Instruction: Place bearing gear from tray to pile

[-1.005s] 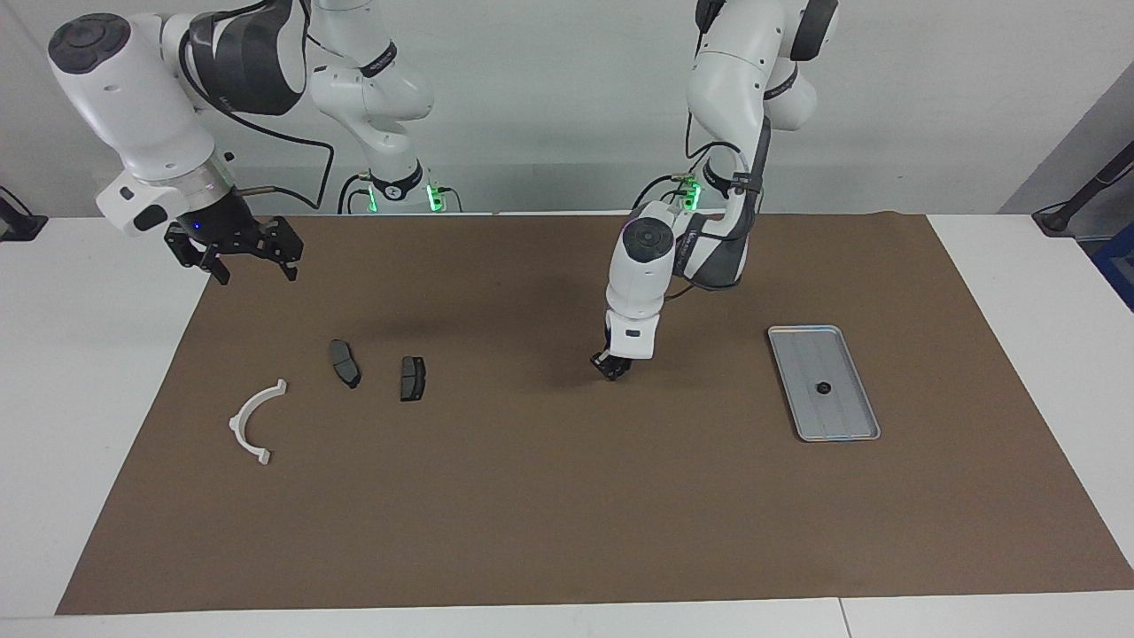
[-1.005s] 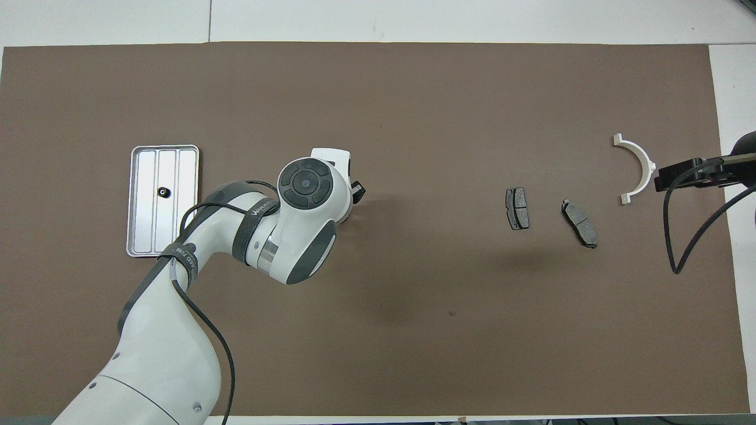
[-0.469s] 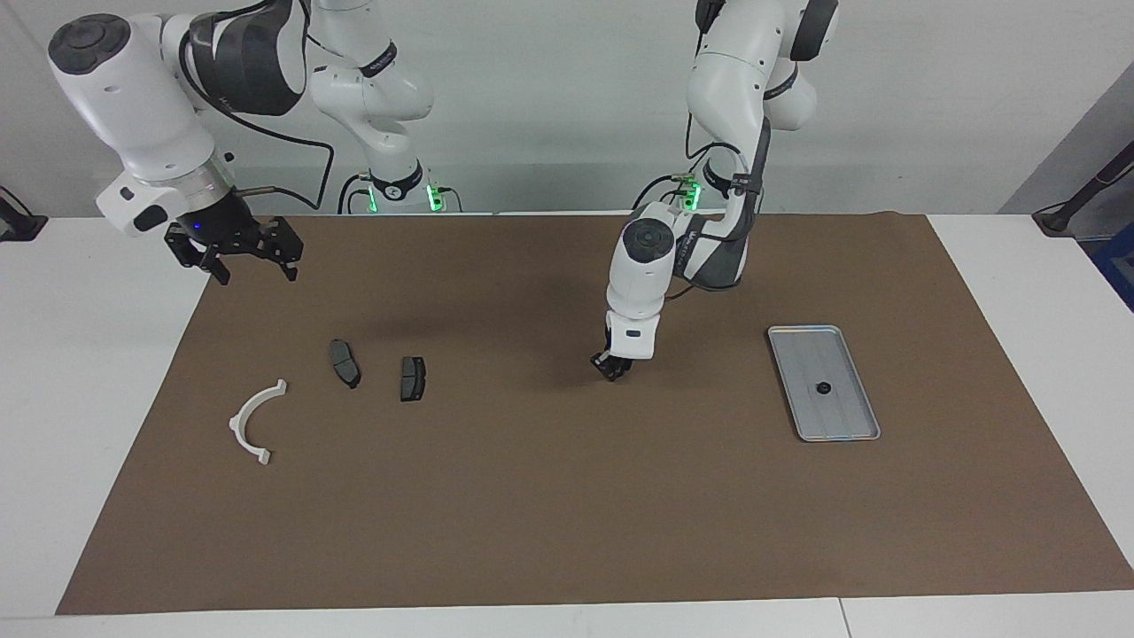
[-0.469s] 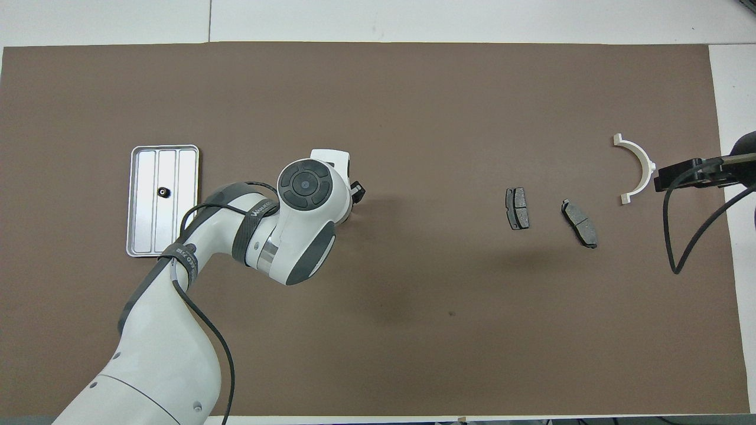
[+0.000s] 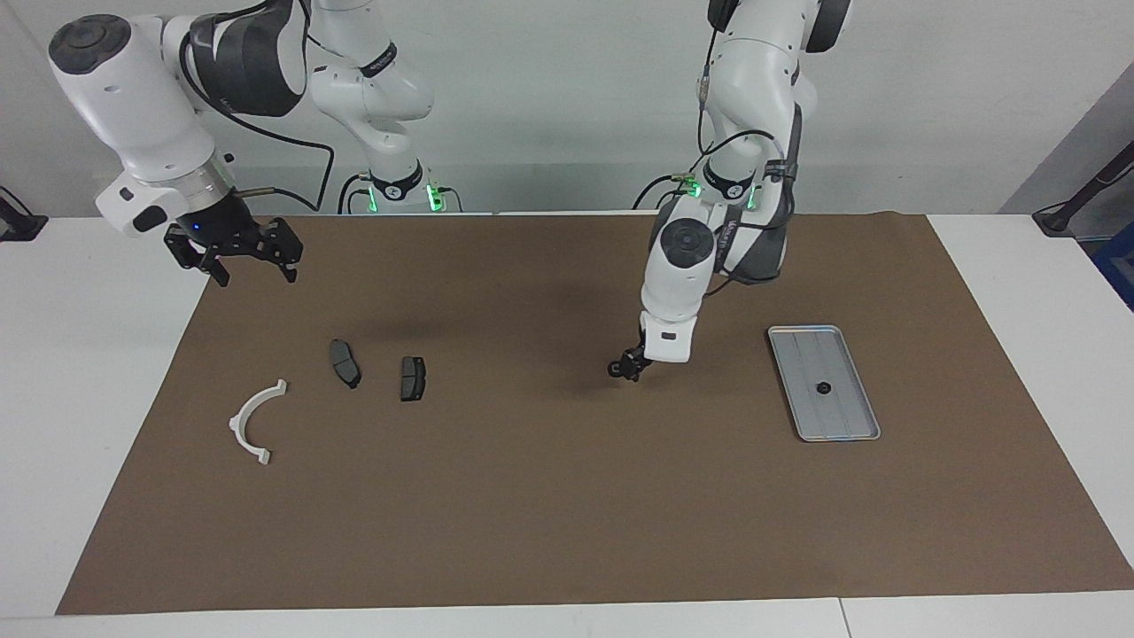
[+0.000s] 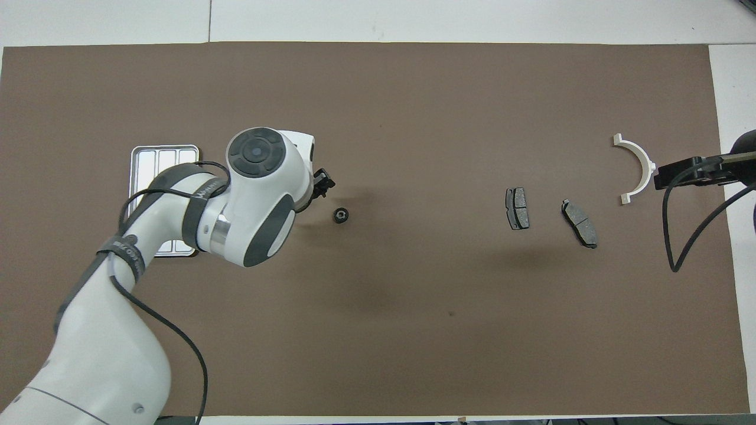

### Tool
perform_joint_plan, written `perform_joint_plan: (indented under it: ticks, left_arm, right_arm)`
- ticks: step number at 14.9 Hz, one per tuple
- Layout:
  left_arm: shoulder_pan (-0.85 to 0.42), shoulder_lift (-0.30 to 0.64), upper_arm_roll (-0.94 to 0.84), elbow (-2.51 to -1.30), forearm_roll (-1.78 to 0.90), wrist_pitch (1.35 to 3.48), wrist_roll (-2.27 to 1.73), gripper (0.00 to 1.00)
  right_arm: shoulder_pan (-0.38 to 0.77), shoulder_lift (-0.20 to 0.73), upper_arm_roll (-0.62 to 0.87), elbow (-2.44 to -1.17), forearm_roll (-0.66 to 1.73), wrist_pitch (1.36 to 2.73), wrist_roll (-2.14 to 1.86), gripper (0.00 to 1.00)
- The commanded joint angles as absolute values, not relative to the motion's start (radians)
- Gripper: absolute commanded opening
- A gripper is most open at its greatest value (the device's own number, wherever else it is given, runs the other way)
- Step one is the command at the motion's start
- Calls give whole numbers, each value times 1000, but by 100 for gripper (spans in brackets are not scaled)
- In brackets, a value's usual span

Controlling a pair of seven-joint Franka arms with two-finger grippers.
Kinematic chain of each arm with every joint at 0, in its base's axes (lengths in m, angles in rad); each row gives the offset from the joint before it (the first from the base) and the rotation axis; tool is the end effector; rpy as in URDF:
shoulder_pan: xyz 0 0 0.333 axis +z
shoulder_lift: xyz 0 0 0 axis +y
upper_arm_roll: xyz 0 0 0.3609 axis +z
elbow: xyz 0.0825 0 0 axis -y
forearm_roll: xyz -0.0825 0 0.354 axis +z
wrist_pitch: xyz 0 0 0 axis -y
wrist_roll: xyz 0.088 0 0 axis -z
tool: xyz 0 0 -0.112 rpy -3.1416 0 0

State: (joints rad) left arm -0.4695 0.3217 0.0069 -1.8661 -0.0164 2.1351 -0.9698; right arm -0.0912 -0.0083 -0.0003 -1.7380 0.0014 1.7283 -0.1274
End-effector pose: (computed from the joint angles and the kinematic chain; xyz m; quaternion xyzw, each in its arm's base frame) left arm 0.5461 -0.2736 0.3953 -0.9665 -0.2551 0.0236 0.0130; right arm 0.5277 -0.0483 0.6079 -0.9998 -0.0178 0.0006 0.0008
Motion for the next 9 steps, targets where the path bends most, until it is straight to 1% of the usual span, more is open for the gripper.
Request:
perform_joint_plan:
  ticks: [1,2,3,4,7,8,9]
  left_arm:
    - [-349,207,-2,-1965,-11,2097,-772,100]
    - [-307,204,-2,-1964,-11,2082,-702,98]
    - [-267,199,2,-1962,-11,2069,-624,92]
    - [-217,201,2,-1960,-11,2080,-539,88]
    - [-92,206,-2,-1965,-11,2129,-326,76]
    - [-69,206,-2,-1968,-11,2143,-274,67]
    - [-54,206,2,-1971,-11,2163,-243,62]
  right_arm:
    - [-104,14,9,-1743,21,1761,-157,100]
    - [-95,38,15,-1718,21,1769,-143,100]
    - [-86,70,20,-1680,21,1761,-115,96]
    - [-65,116,20,-1617,23,1749,-86,95]
    - [-3,291,20,-1397,17,1671,10,96]
    - [35,357,21,-1314,14,1642,37,97]
    - [70,414,20,-1236,12,1628,84,98]
